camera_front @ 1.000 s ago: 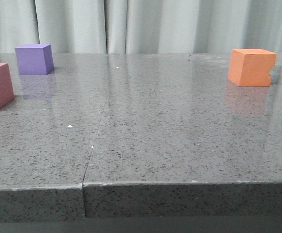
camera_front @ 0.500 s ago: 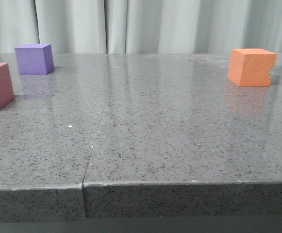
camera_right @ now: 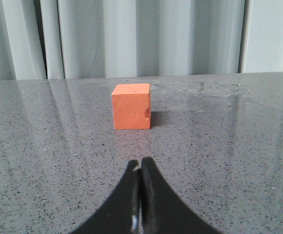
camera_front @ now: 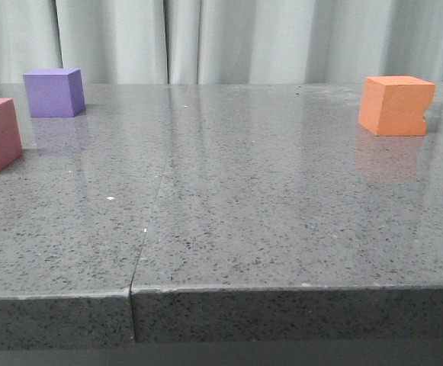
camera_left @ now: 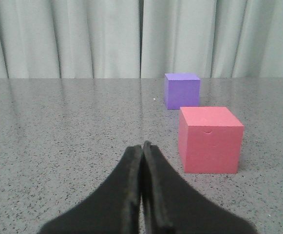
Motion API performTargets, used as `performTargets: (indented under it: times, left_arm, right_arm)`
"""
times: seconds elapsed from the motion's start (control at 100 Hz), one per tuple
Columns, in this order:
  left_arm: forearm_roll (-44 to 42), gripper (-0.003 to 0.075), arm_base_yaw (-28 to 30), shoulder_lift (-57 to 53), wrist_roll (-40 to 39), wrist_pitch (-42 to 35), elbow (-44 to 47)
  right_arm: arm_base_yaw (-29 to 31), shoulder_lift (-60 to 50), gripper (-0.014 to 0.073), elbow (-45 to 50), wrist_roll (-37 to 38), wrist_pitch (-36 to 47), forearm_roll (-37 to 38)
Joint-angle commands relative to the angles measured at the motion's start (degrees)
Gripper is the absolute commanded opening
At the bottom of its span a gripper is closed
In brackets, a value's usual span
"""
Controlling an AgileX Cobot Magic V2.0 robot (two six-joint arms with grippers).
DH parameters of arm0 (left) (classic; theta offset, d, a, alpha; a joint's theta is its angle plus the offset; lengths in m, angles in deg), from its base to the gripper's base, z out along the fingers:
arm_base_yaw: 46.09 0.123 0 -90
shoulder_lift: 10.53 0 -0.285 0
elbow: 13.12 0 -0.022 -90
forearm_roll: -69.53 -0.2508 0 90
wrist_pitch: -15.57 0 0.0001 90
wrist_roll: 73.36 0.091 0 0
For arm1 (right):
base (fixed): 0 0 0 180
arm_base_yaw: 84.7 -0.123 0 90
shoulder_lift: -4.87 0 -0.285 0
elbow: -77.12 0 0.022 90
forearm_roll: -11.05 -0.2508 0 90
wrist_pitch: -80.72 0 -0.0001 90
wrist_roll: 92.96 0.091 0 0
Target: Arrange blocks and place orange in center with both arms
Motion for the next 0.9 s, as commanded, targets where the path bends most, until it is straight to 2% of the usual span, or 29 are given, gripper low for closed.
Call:
performTargets:
  times: [0.0, 0.24, 0.38, 0.57, 0.89]
  left_arm:
    - [0.5, -0.0020, 0.0, -1.7, -0.4, -4.8, 2.3]
    - [0.5, -0.0020, 0.0, -1.7, -0.4, -4.8, 2.3]
    - [0.5, -0.0020, 0.0, -1.7, -0.4, -4.8, 2.3]
    - [0.5, -0.0020, 0.0, -1.7, -0.4, -4.8, 2.3]
    - [0.5, -0.0020, 0.0, -1.7, -0.4, -4.8, 2.3]
  right_arm:
    - [0.4, -0.7, -0.0067, -4.1, -0.3, 1.8, -0.3]
    - [0.4, 3.0, -0.0067, -11.0, -0.3, -3.0, -0.3]
    - [0.4, 7.1, -0.0067, -16.7, -0.3, -9.0, -0.3]
    - [0.4, 15.1, -0.0067, -25.0, -0.3, -18.3, -0.3]
    - [0.4, 29.8, -0.0061, -37.5, -0.3, -26.6, -0.3]
